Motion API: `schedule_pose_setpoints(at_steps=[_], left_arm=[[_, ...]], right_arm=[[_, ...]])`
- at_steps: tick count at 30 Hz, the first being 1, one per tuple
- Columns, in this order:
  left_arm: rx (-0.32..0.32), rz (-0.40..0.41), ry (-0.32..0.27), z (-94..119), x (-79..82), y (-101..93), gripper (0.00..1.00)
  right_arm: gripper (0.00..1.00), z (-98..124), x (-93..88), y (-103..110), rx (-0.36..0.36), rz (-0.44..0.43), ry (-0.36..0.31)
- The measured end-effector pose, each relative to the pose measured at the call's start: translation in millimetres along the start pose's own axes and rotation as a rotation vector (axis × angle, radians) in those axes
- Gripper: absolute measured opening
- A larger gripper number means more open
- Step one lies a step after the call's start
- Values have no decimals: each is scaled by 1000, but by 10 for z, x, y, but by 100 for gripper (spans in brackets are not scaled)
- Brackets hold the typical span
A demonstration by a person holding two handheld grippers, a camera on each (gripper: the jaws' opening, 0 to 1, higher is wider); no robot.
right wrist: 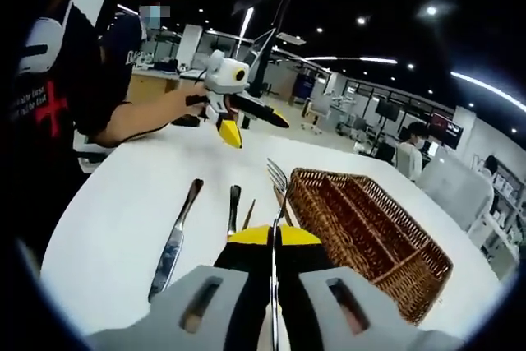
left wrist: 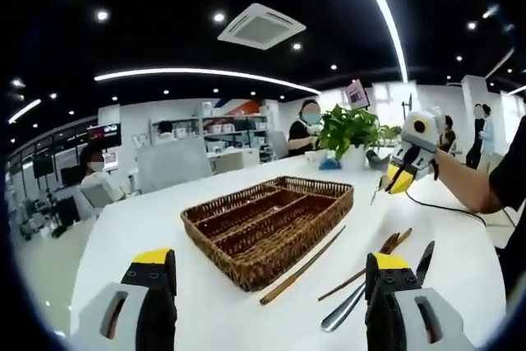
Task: Arrange the knives, forks, and spoons in their matching storage slots by inserting each utensil handle-first until every utensil is classified and aligned in the correct compartment
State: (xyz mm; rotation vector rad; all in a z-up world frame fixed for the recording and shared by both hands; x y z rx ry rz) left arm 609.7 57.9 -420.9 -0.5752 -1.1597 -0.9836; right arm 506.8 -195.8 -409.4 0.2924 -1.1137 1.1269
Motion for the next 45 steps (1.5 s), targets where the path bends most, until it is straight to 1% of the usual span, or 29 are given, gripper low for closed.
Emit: schedule_pose_setpoints(at_steps=[3, 6, 9, 12, 16, 18, 20, 22, 23, 24, 27, 28, 29, 30, 31, 37, 41, 45], left_arm=[[-6, 7, -7, -6, 0, -2, 100], [-2, 5, 3, -22, -20, -9, 100], [-4, 4, 10, -37, -34, -19, 100], [4, -6, 20, -50, -43, -31, 100], [4, -8, 13, -48, -31, -45, 100], [-1, -11, 13, -61, -28, -68, 100], [-3, -17, 18, -86, -36, -92, 100], [15, -28, 16, -99, -30, -84, 100], [42, -28, 11, -101, -22, -56, 100], [49, -18, 8, -100, -20, -44, 100], [34, -6, 27, -95, -54, -47, 100], [41, -7, 27, -93, -53, -41, 100], [45, -12, 24, -90, -46, -36, 100], [44, -13, 19, -86, -39, -39, 100], [36, -12, 15, -78, -33, -51, 100], [43, -11, -13, -44, 8, -25, 100], [49, -7, -12, -57, -7, -6, 100], [37, -13, -3, -119, -21, -56, 100]], right_arm=[[0, -9, 27, -51, 6, 14, 9], [0, 5, 50, -95, 5, 17, 20], [0, 24, 79, -132, 0, 2, 17], [0, 46, 112, -134, -9, 7, 14], [0, 99, 186, -175, -29, 6, 8], [0, 123, 228, -175, -26, 17, 15], [0, 146, 301, -201, -48, 37, -12], [0, 163, 348, -210, -50, 47, -23], [0, 164, 358, -218, -57, 53, -25], [0, 165, 361, -217, -59, 59, -18], [0, 158, 356, -206, -65, 76, 3], [0, 147, 345, -190, -55, 80, 20], [0, 140, 342, -195, -65, 90, 29], [0, 133, 345, -199, -68, 92, 33], [0, 128, 351, -203, -57, 92, 40], [0, 112, 388, -234, -36, 100, 32], [0, 85, 418, -261, -28, 121, 16], [0, 25, 423, -330, -28, 143, 23]])
Point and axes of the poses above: the point that each gripper's makers call its tool centre point, and the gripper's own axes: z roughly backward along the fingers, y roughly to its left, x roughly out of its top, the point moved 6 cm from there along z, roughly backward along the fingers, and after that the axes turned 7 degrees about y, right-handed, at the moved point
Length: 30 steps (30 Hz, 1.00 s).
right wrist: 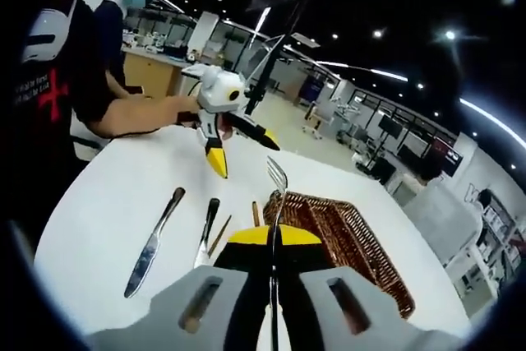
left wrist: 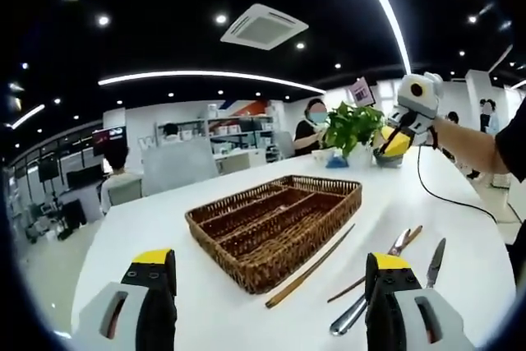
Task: Arrange the knives, forks, and spoons in their matching storage slots by inserting each utensil handle-first until every utensil is classified and aligned in the correct compartment
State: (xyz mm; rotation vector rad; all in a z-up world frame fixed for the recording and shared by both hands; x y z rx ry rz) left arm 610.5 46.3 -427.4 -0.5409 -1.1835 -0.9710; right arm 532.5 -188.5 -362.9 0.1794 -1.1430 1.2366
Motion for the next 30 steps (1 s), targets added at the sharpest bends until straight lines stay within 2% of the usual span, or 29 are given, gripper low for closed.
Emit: schedule_pose_setpoints(at_steps=[6, 9, 12, 15, 19, 23, 30], left_arm=[[-6, -26, 18, -57, -15, -55, 100], [55, -30, -10, -67, 15, 19, 100], [33, -1, -6, -76, -14, 23, 100], [45, -2, -2, -79, -29, 45, 100], [40, 5, -5, -88, -42, 56, 100], [40, 11, -18, -119, -53, 69, 100], [33, 32, 2, -157, -119, 103, 100]], right_arm=[[0, -78, -41, -152, -1, 7, 3], [0, -106, -75, -250, -8, 12, 12], [0, -140, -111, -355, -12, 23, -2], [0, -185, -157, -461, -20, 22, 6], [0, -249, -206, -594, -8, 17, -20], [0, -327, -223, -683, 15, 17, -9], [0, -434, -224, -852, 13, 13, -10]])
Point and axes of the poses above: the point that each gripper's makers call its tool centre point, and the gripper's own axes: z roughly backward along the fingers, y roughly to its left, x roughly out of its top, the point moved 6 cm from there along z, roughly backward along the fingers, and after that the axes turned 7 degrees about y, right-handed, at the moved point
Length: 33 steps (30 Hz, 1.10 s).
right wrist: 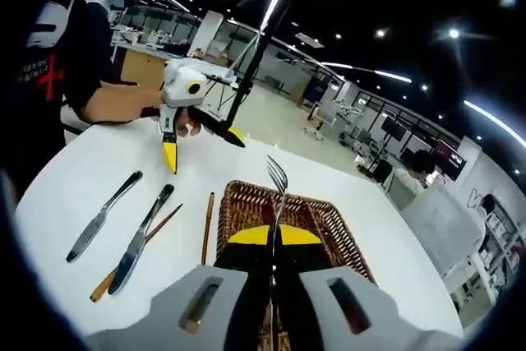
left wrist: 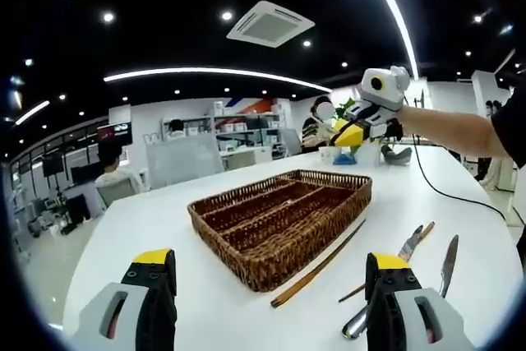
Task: Arrange the knives, forks, and spoons in their matching storage slots by inserting each utensil handle-first until every utensil is classified and aligned in the correct compartment
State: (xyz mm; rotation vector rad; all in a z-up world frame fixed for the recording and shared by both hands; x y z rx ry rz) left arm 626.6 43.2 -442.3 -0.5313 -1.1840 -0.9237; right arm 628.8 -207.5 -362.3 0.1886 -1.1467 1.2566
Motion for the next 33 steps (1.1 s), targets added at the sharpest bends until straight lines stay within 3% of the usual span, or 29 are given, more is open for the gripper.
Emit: schedule_pose_setpoints(at_steps=[9, 12, 15, 23, 26, 29, 33], left_arm=[[-21, 19, 12, -80, -61, 16, 100], [-27, 21, 14, -91, -70, 12, 100], [-69, 90, -8, -108, -91, 15, 100], [-53, 105, -3, -86, -139, 86, 100], [-119, 170, 16, -90, -194, 53, 100], [-70, 116, 50, -126, -256, 92, 100], [-81, 126, 53, -131, -262, 62, 100]], right_arm=[[0, -188, -54, -199, 1, -8, -4], [0, -282, -55, -231, 43, -12, -21], [0, -399, -75, -284, 59, 1, -15], [0, -675, -125, -403, 89, 0, -4], [0, -781, -149, -457, 96, 4, 7], [0, -839, -165, -510, 93, -1, 10], [0, -908, -197, -569, 90, -5, 13]])
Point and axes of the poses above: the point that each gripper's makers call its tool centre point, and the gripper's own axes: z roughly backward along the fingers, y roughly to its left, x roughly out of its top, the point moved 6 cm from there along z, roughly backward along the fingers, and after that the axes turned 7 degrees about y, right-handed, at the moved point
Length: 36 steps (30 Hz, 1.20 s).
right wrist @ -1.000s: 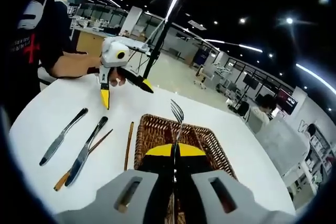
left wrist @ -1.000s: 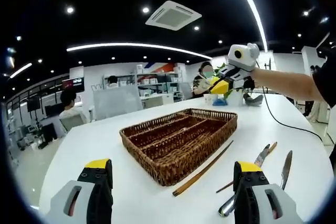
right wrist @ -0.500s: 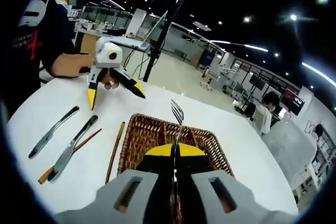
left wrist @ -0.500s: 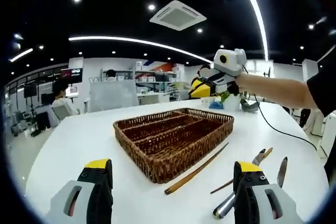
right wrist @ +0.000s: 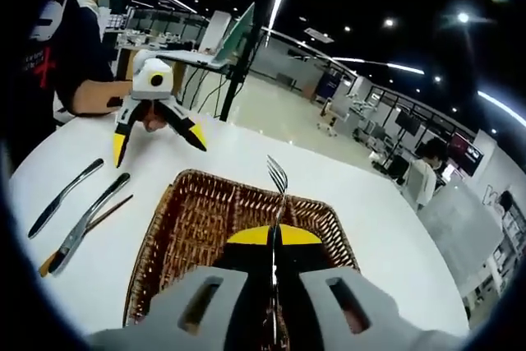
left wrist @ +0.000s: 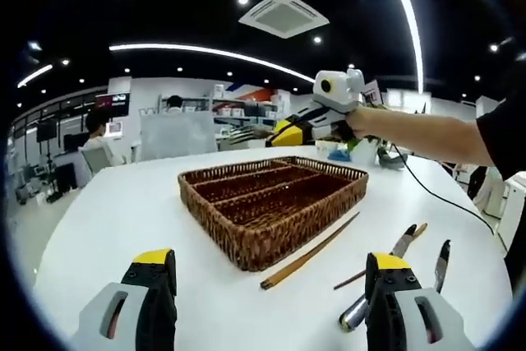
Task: Arrange the knives, forks, and spoons in their matching storage slots by inserting each utensil handle-first until every utensil is classified and aligned in the correct compartment
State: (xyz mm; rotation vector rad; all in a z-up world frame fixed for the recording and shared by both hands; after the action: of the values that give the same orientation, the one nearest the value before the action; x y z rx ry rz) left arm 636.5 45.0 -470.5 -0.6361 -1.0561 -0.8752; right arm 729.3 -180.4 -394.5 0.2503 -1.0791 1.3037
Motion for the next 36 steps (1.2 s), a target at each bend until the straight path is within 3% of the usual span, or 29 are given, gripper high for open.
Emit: schedule_pose_setpoints(at_steps=[12, 24, 36], left_arm=[[-10, 9, 5, -30, -9, -35, 100], [-7, 2, 16, -36, -18, -49, 100], [-1, 9, 10, -39, -14, -18, 100]], right_arm=[[0, -161, -190, -158, 4, 33, 81], [0, -242, -363, -206, 4, 13, 88], [0, -452, -547, -164, 64, 15, 118]])
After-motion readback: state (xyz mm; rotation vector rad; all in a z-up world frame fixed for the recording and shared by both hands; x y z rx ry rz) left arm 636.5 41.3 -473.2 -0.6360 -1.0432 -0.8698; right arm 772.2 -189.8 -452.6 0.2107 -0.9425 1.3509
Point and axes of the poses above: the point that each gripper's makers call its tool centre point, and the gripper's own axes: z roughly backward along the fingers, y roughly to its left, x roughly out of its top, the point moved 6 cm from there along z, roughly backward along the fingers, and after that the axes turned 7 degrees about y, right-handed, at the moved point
